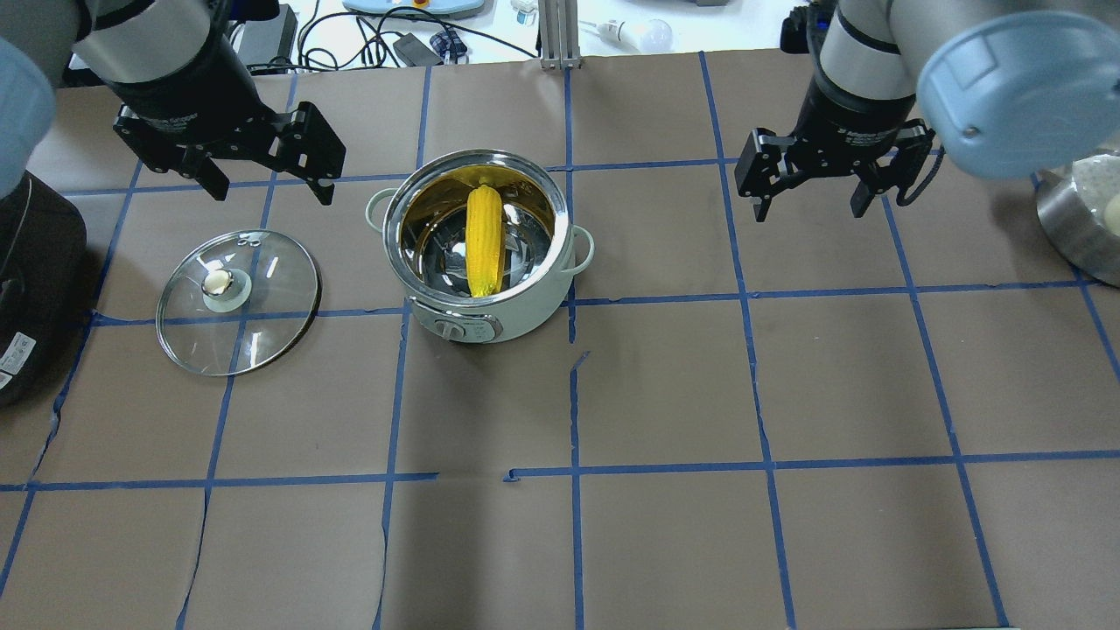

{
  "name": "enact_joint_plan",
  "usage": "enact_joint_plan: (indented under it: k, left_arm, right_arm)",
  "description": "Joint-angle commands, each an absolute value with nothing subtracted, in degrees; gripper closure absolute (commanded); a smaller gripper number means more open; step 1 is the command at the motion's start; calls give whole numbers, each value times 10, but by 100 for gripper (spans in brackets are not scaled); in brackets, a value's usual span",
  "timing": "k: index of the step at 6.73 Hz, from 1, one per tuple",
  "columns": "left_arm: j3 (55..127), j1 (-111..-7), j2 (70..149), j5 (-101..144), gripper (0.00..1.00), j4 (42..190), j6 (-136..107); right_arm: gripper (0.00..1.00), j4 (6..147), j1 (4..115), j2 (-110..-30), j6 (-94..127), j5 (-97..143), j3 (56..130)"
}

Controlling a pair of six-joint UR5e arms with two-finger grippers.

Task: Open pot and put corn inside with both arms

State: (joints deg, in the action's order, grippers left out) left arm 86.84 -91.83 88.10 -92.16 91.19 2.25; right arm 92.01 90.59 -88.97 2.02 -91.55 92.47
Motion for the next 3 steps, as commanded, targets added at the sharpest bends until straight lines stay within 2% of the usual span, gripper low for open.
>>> enact_joint_plan:
  k: [1, 3]
  left_arm:
    - [861, -916, 879, -912, 0, 895, 25]
    - [858, -912, 879, -912, 0, 882, 26]
  right_arm:
    - [0, 898, 901, -919, 18, -913, 927]
    - [0, 887, 903, -921, 18, -912, 917]
